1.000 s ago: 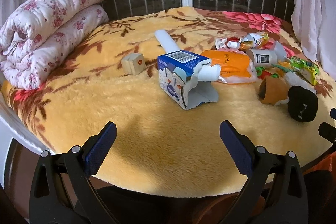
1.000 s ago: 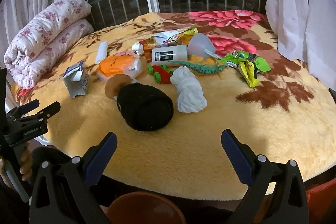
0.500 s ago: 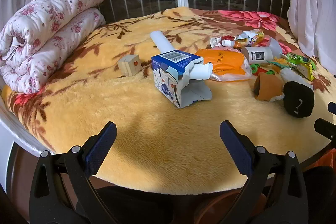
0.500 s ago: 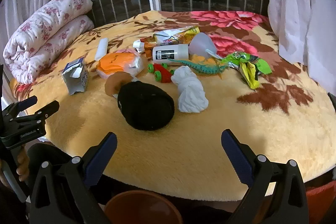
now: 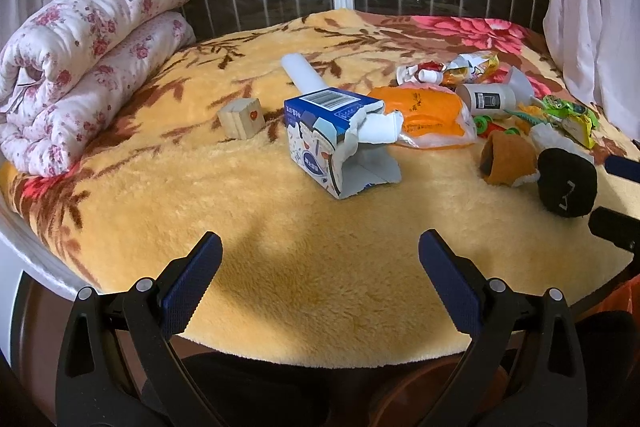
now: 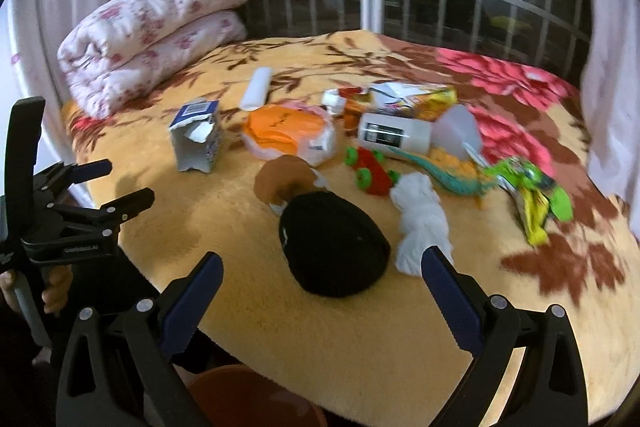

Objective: Collect trash
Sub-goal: 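Lower the right tool onto the black round object and close it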

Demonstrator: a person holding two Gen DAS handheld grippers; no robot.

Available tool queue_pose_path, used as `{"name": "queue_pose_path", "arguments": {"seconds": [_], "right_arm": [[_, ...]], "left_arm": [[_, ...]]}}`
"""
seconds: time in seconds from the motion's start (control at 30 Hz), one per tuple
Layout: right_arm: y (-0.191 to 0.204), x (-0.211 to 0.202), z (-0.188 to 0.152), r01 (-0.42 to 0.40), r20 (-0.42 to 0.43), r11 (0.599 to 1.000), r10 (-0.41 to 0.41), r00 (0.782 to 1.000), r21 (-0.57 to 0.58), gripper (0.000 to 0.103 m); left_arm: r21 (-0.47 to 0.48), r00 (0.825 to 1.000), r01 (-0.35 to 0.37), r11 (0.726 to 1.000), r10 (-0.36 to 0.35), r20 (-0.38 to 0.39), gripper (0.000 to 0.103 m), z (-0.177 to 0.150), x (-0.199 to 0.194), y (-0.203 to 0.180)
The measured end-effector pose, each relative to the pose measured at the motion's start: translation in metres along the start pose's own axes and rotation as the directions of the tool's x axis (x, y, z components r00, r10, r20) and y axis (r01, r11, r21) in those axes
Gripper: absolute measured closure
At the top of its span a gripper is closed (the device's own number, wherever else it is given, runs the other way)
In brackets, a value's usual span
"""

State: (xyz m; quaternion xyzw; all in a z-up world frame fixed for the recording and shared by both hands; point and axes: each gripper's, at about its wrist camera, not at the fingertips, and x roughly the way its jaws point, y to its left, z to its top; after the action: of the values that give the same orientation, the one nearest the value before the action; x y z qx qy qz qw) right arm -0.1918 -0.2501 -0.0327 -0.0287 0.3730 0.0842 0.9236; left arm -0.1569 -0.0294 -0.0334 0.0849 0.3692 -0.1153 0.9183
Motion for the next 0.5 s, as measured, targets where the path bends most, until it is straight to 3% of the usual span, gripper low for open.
{"name": "queue_pose_path", "arguments": {"seconds": [0.17,0.33,0.5], "right_arm": [[-0.008,0.015,0.009,-0.139,-0.016,0.990,0.139,0.990,-0.024,0.005],[-0.016,0.034,0.014,-0.196,-0.044,0.980,0.194,0.980,-0.043,0.007],[-0.021,0.052,0.016,-0.219,-0.089,0.974,0.214,0.973,-0.053,0.032]], "left_arm": [[0.010,1.000,0.015,1.000,-0.015,-0.007,0.007,-0.002,0.001,0.000],[0.024,0.999,0.030,0.999,-0.030,-0.014,0.007,-0.005,0.002,-0.005],[0.040,0.999,0.044,0.998,-0.043,-0.021,0.007,-0.008,0.004,-0.010]]}}
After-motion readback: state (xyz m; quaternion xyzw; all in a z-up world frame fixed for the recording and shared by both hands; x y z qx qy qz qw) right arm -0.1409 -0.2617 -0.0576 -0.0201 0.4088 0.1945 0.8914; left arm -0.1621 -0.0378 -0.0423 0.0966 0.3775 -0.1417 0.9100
